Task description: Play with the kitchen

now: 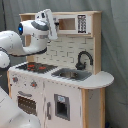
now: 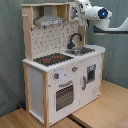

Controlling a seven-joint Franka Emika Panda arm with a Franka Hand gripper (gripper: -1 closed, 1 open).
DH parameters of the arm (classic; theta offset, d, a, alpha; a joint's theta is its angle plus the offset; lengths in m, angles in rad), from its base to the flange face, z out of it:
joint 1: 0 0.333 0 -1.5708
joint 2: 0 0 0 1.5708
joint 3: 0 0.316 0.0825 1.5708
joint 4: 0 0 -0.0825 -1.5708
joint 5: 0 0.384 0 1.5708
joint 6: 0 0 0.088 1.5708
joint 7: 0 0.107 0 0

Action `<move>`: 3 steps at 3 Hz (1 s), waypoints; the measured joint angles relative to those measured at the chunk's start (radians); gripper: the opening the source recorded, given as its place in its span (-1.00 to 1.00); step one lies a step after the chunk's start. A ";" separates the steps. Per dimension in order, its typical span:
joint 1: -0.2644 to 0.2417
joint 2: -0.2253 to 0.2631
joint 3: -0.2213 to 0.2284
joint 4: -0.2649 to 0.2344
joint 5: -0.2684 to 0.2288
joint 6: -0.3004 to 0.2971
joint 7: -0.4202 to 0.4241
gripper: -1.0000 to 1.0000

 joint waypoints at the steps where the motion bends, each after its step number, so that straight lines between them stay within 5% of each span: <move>1: -0.072 0.009 0.054 0.050 0.001 0.000 0.004 -1.00; 2: -0.146 0.018 0.113 0.085 0.001 0.000 0.017 -1.00; 3: -0.130 -0.034 0.087 0.106 0.002 -0.001 0.101 -1.00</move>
